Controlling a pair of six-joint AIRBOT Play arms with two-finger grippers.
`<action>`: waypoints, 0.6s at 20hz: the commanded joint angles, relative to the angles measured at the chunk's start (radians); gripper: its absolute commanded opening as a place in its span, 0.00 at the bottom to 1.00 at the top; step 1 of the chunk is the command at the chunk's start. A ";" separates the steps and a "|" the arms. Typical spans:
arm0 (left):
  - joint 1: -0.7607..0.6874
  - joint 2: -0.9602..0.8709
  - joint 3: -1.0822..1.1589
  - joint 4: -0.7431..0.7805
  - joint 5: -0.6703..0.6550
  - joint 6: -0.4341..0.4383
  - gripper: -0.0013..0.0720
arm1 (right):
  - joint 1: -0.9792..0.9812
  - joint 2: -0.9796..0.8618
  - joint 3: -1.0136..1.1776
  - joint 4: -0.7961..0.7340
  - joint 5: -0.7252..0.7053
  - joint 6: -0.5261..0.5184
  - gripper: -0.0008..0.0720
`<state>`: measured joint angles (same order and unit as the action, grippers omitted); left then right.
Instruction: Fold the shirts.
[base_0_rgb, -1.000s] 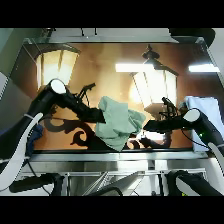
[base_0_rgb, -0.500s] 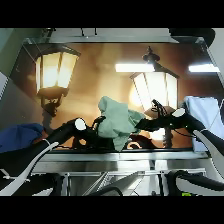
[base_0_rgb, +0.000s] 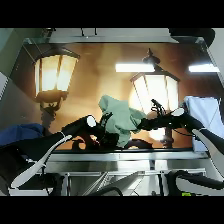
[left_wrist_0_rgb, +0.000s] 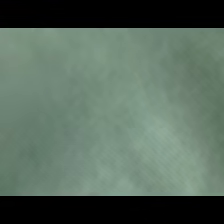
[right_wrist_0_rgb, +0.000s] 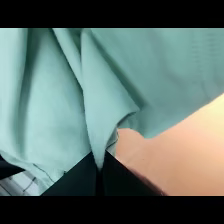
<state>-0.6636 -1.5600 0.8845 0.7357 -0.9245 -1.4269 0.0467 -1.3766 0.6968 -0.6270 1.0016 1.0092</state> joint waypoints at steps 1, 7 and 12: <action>0.044 0.043 0.016 0.006 -0.039 0.014 0.04 | -0.005 0.006 0.050 -0.001 0.097 -0.019 0.03; 0.194 0.276 -0.031 0.006 -0.024 0.015 0.03 | -0.052 0.089 0.142 -0.009 0.195 0.016 0.03; 0.318 0.444 -0.132 0.006 -0.064 0.051 0.03 | -0.052 0.154 0.145 0.009 0.303 0.015 0.03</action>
<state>-0.4126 -1.2171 0.7948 0.7441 -0.9722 -1.3987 -0.0025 -1.2648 0.8341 -0.6327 1.2327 1.0206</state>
